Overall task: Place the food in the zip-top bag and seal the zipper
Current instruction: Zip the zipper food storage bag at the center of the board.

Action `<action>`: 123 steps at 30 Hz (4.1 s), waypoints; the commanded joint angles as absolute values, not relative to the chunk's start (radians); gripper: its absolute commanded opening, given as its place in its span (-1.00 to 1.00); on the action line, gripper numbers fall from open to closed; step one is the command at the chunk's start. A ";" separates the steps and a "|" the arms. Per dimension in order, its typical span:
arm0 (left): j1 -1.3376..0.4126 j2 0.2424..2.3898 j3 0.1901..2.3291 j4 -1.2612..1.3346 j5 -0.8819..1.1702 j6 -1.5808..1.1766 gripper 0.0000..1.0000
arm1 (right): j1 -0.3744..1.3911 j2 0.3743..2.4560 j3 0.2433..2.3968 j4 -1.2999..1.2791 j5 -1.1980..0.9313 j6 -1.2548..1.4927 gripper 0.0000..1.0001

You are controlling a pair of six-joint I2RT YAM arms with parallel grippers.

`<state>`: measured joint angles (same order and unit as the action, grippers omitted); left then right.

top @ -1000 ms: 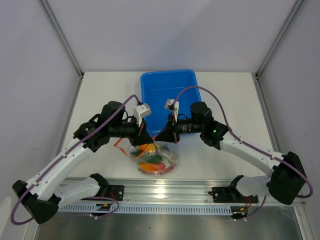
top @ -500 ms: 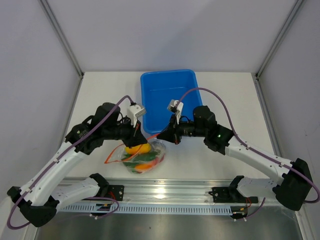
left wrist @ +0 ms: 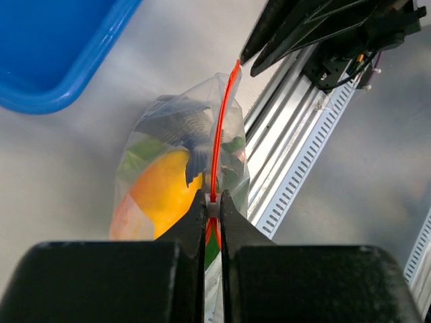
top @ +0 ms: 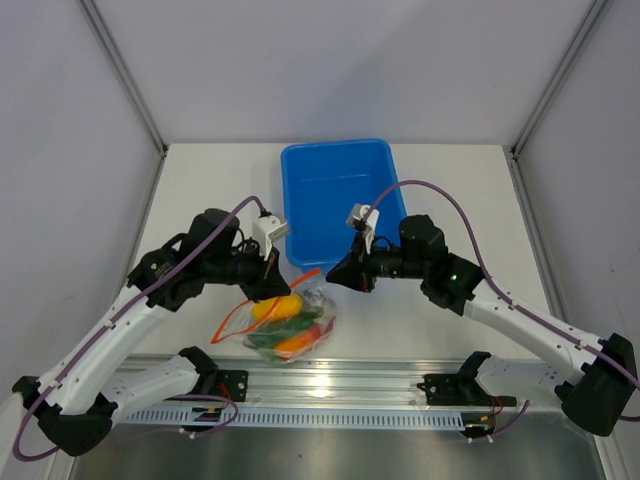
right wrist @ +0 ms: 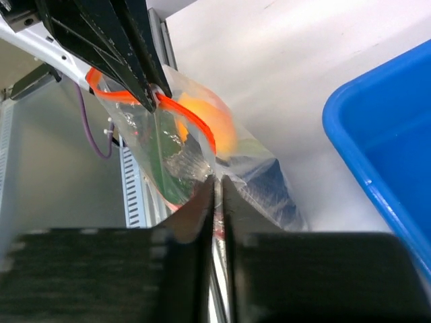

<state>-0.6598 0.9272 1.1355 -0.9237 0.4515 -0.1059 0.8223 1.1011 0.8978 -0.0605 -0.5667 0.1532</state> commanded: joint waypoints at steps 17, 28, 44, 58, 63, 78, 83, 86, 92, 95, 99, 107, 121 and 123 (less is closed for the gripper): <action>-0.661 0.879 1.109 -0.808 0.629 -0.130 -0.98 | 0.816 1.339 1.169 -0.261 -0.837 -0.084 0.03; -0.663 0.896 1.112 -0.804 0.637 -0.127 -0.94 | 0.839 1.433 1.252 -0.304 -1.009 -0.098 -0.17; -0.661 0.905 1.131 -0.810 0.637 -0.120 -0.93 | 0.851 1.497 1.316 -0.399 -1.034 -0.135 -0.68; -0.663 0.911 1.135 -0.818 0.580 -0.141 -0.81 | 0.873 1.418 1.204 -0.287 -0.557 0.237 -1.00; -0.661 0.943 1.147 -0.822 0.558 -0.150 -0.77 | 0.876 1.361 1.144 -0.301 -0.352 0.353 -1.00; -0.663 0.953 1.150 -0.844 0.529 -0.160 -0.77 | 0.871 1.247 1.080 -0.497 -0.019 0.397 -1.00; -0.663 0.940 1.152 -0.868 0.519 -0.156 -0.78 | 0.864 1.201 1.080 -0.541 0.032 0.414 -1.00; -0.663 0.924 1.150 -0.885 0.506 -0.153 -0.78 | 0.857 1.177 1.081 -0.577 0.054 0.414 -1.00; -0.661 0.902 1.135 -0.900 0.496 -0.149 -0.78 | 0.850 1.141 1.066 -0.615 0.078 0.416 -1.00; -0.661 0.887 1.124 -0.908 0.485 -0.149 -0.78 | 0.848 1.112 1.048 -0.621 0.090 0.417 -1.00; -0.661 0.855 1.100 -0.920 0.468 -0.155 -0.77 | 0.848 1.088 1.037 -0.630 0.098 0.420 -1.00; -0.661 0.790 1.065 -0.956 0.430 -0.176 -0.72 | 0.850 1.072 1.012 -0.623 0.092 0.423 -1.00; -0.663 0.680 1.022 -1.026 0.359 -0.275 -0.68 | 0.851 1.058 0.991 -0.604 0.081 0.420 -1.00; -0.663 0.676 1.019 -1.032 0.350 -0.281 -0.67 | 0.853 1.058 0.991 -0.603 0.080 0.419 -1.00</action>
